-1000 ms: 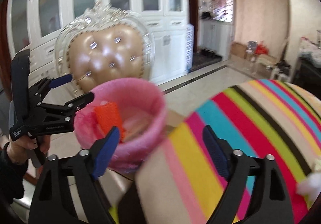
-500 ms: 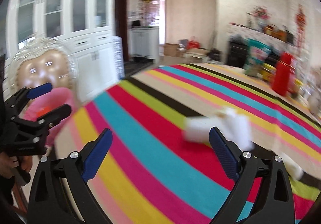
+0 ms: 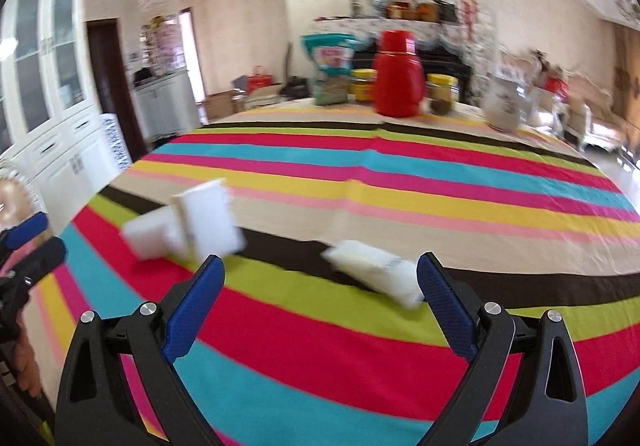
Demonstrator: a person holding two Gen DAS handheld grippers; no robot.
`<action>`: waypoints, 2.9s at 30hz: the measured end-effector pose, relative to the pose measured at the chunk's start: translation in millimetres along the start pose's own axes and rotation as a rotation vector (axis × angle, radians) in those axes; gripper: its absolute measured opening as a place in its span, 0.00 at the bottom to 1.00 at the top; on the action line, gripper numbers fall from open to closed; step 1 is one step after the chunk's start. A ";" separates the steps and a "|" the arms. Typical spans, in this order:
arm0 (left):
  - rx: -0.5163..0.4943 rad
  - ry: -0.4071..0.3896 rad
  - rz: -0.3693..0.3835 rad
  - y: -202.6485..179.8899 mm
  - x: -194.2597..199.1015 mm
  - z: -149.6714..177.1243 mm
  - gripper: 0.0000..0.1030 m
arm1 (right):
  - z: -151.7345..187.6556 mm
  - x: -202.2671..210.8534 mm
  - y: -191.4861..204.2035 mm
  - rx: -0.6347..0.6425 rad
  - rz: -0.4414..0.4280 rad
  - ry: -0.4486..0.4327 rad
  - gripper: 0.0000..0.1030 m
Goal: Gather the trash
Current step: 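Move both tools back over the striped table toward the foam blocks, then grasp the rolled white paper pack with the right gripper, then grasp the white foam block with the left gripper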
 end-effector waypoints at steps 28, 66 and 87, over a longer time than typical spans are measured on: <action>0.064 0.107 -0.183 61.3 -78.0 21.9 0.95 | 26.1 -113.1 -16.4 0.079 -0.082 0.290 0.70; 0.208 0.230 -0.056 79.4 -90.0 37.6 0.95 | 38.9 21.4 65.0 0.001 0.046 0.002 0.29; 0.175 0.279 -0.190 63.1 -137.3 27.2 0.95 | 35.4 28.3 38.5 -0.092 0.007 -0.027 0.29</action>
Point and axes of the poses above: each gripper's, at about its wrist camera, not at the fingertips, and x roughly against the way its jaws point, y to its left, z to its underside, the point moved 8 cm from there along -x, roughly the way its jaws point, and after that the axes turned 5 degrees about z, right-handed, at the moved point
